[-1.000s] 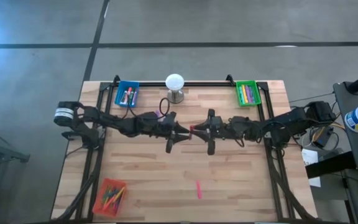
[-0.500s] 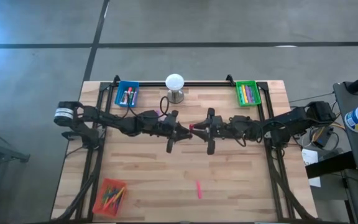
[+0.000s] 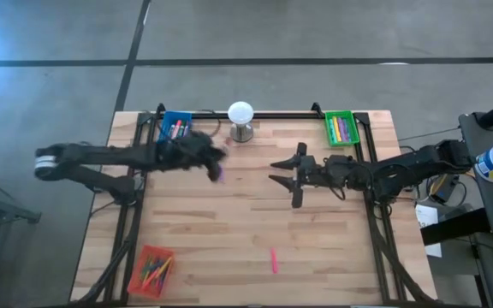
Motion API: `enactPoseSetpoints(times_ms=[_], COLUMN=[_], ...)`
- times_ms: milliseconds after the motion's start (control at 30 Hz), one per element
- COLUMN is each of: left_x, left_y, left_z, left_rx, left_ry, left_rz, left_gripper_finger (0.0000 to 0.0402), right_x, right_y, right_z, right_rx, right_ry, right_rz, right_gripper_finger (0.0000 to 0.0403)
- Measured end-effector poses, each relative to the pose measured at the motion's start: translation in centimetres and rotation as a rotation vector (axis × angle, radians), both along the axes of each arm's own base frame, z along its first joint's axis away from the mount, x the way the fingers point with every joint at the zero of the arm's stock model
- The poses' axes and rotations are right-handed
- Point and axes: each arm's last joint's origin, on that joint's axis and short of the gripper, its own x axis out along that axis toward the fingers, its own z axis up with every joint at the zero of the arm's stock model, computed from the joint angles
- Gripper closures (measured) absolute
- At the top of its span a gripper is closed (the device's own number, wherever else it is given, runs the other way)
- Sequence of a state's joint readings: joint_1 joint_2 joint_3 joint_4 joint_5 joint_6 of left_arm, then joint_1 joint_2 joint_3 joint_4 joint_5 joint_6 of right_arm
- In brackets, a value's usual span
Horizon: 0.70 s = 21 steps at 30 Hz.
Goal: Pick & Place Markers
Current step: Put the red marker pen into the blue bin
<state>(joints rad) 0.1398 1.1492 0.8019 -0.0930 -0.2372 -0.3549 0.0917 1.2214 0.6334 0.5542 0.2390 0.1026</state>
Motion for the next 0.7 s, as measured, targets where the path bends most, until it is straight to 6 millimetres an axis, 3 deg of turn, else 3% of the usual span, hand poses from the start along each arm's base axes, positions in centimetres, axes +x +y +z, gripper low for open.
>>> enactPoseSetpoints(times_ms=[167,267,567,700], left_x=[-5.7,-7.9,-11.7,-12.0], left_y=[3.9,6.6,15.4,17.8], left_z=[0.5,0.2,-2.9,-4.9], left_rx=[-0.069,-0.137,-0.283,-0.369], left_ry=[0.237,0.299,0.480,0.592], left_rz=[0.395,0.522,0.671,0.658], left_gripper_finger=[0.0353,0.0353,0.0353,0.0353], right_x=[-0.2,-0.1,0.4,0.5], right_y=[0.0,0.0,0.3,0.5], right_z=[-0.1,-0.4,-1.5,-1.8], right_rx=[-0.014,-0.018,-0.010,-0.008], right_ry=[0.029,0.054,0.097,0.105], right_rz=[0.001,0.001,0.010,0.019], right_gripper_finger=[0.0241,0.0251,0.0275,0.0275])
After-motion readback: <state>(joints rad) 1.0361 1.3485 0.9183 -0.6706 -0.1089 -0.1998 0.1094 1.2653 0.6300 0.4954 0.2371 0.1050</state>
